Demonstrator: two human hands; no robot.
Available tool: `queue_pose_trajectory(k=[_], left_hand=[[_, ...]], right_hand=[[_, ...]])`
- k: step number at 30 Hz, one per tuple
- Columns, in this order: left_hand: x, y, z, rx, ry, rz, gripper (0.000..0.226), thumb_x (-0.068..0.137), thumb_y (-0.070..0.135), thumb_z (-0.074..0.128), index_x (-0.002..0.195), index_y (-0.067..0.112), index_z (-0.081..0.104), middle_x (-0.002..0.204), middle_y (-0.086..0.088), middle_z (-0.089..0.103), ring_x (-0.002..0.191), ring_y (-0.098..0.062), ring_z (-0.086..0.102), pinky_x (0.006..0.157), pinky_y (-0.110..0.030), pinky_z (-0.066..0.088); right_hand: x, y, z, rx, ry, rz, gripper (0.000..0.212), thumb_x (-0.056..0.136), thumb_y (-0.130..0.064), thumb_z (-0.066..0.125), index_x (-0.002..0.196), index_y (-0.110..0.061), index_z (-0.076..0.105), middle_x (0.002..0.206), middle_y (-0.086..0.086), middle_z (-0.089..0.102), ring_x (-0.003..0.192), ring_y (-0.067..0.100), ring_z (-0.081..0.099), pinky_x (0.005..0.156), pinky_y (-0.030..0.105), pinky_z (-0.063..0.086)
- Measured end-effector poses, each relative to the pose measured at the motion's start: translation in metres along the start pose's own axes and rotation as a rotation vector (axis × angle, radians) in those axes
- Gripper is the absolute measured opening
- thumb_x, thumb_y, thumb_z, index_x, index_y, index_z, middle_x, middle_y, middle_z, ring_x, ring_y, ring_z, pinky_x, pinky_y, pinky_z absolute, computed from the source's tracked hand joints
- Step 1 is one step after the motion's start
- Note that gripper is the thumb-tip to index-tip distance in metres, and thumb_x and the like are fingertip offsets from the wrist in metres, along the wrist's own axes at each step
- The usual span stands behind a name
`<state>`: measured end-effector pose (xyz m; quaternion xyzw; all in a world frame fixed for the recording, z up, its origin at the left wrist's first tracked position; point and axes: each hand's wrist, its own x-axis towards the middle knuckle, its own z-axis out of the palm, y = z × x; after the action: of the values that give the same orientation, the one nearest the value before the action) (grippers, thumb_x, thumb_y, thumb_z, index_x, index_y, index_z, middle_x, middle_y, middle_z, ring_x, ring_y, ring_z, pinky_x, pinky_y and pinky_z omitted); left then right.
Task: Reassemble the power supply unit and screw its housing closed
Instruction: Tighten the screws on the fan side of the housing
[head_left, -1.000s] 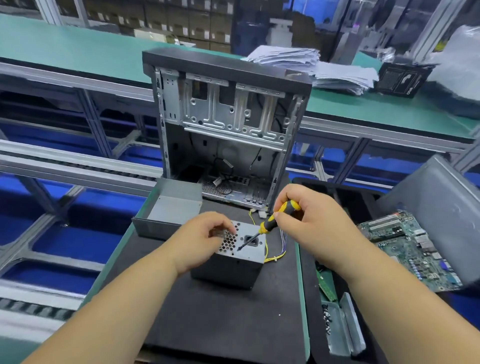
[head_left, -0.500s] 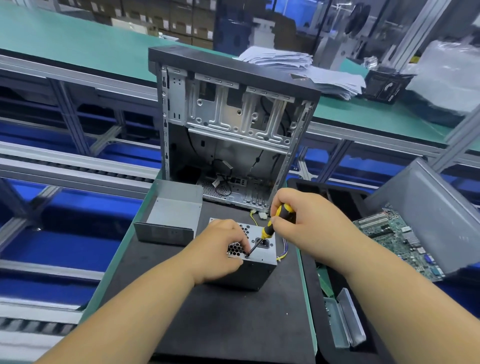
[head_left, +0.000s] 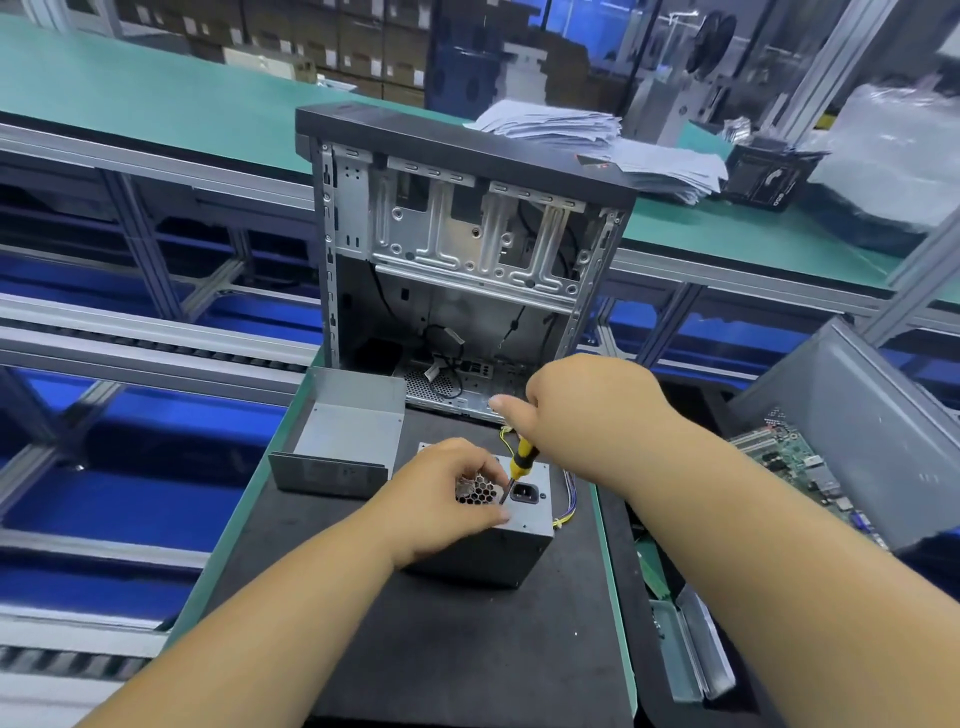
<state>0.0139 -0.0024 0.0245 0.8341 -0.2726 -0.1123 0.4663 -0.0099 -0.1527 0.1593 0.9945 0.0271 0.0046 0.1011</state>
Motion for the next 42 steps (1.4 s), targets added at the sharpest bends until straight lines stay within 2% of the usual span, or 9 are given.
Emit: queue_pose_trajectory(k=[5, 13, 18, 23, 28, 32, 35, 39, 42], left_hand=[[0.004, 0.025, -0.006, -0.256, 0.127, 0.061, 0.032, 0.065, 0.05, 0.078, 0.092, 0.038, 0.065, 0.09, 0.015, 0.068, 0.086, -0.002, 0.061, 0.07, -0.013, 0.048], [0.007, 0.033, -0.006, -0.318, 0.125, 0.072, 0.019, 0.075, 0.021, 0.083, 0.086, 0.029, 0.07, 0.085, 0.008, 0.072, 0.083, -0.011, 0.066, 0.079, -0.031, 0.052], [0.007, 0.033, -0.015, -0.281, 0.015, 0.11, 0.015, 0.083, 0.019, 0.076, 0.089, 0.032, 0.071, 0.09, 0.01, 0.072, 0.089, -0.007, 0.066, 0.083, -0.024, 0.05], [0.007, 0.036, -0.015, -0.23, 0.035, 0.109, 0.029, 0.064, 0.042, 0.081, 0.084, 0.033, 0.063, 0.085, 0.012, 0.066, 0.085, -0.012, 0.063, 0.079, -0.03, 0.053], [0.01, 0.041, -0.005, -0.364, 0.089, 0.09, 0.027, 0.07, 0.015, 0.086, 0.08, 0.035, 0.071, 0.082, 0.003, 0.07, 0.074, -0.009, 0.063, 0.071, -0.024, 0.053], [0.012, 0.041, -0.01, -0.326, 0.005, 0.077, 0.018, 0.079, 0.011, 0.079, 0.085, 0.029, 0.076, 0.086, 0.0, 0.074, 0.085, -0.017, 0.068, 0.083, -0.038, 0.055], [0.009, 0.042, -0.014, -0.295, -0.049, 0.108, 0.028, 0.084, 0.013, 0.075, 0.077, 0.04, 0.069, 0.08, 0.014, 0.071, 0.083, -0.006, 0.066, 0.077, -0.027, 0.052], [0.007, 0.042, -0.01, -0.31, -0.021, 0.087, 0.028, 0.07, 0.023, 0.085, 0.084, 0.03, 0.062, 0.078, 0.014, 0.062, 0.08, -0.016, 0.061, 0.066, -0.035, 0.056], [0.008, 0.042, -0.005, -0.347, 0.036, 0.065, 0.031, 0.066, 0.022, 0.088, 0.083, 0.037, 0.067, 0.075, 0.014, 0.064, 0.071, -0.007, 0.059, 0.058, -0.026, 0.052]], right_hand=[[-0.005, 0.002, -0.002, 0.386, -0.054, -0.109, 0.015, 0.091, -0.037, 0.05, 0.094, -0.024, 0.044, 0.079, -0.007, 0.051, 0.068, 0.012, 0.049, 0.054, 0.032, 0.033], [-0.007, 0.004, 0.0, 0.06, 0.076, -0.05, 0.05, 0.094, -0.067, 0.032, 0.071, -0.023, 0.042, 0.068, -0.006, 0.05, 0.071, 0.021, 0.053, 0.05, 0.027, 0.027], [-0.015, 0.013, -0.009, 0.304, -0.024, -0.26, 0.017, 0.091, -0.041, 0.054, 0.097, -0.027, 0.045, 0.084, -0.009, 0.053, 0.079, 0.018, 0.053, 0.059, 0.032, 0.035], [-0.012, 0.009, -0.012, 0.082, 0.023, -0.17, 0.028, 0.092, -0.051, 0.053, 0.084, -0.025, 0.044, 0.069, -0.007, 0.046, 0.063, 0.015, 0.044, 0.048, 0.028, 0.026], [-0.003, -0.001, -0.008, -0.084, 0.03, -0.073, 0.041, 0.096, -0.05, 0.042, 0.066, -0.021, 0.041, 0.065, -0.004, 0.046, 0.056, 0.017, 0.043, 0.047, 0.026, 0.027], [-0.014, 0.011, -0.01, 0.144, -0.004, -0.192, 0.031, 0.094, -0.055, 0.044, 0.09, -0.025, 0.049, 0.076, -0.008, 0.05, 0.074, 0.019, 0.052, 0.052, 0.03, 0.031], [-0.019, 0.017, -0.016, 0.23, -0.081, -0.32, 0.016, 0.094, -0.043, 0.055, 0.098, -0.029, 0.048, 0.086, -0.01, 0.052, 0.083, 0.018, 0.052, 0.065, 0.034, 0.042], [-0.012, 0.006, -0.012, 0.028, -0.004, -0.17, 0.035, 0.094, -0.053, 0.049, 0.078, -0.022, 0.045, 0.068, -0.006, 0.045, 0.065, 0.02, 0.047, 0.048, 0.028, 0.028], [-0.006, -0.001, -0.008, -0.082, 0.022, -0.028, 0.053, 0.095, -0.06, 0.035, 0.064, -0.019, 0.047, 0.063, -0.003, 0.047, 0.055, 0.018, 0.043, 0.048, 0.024, 0.028]])
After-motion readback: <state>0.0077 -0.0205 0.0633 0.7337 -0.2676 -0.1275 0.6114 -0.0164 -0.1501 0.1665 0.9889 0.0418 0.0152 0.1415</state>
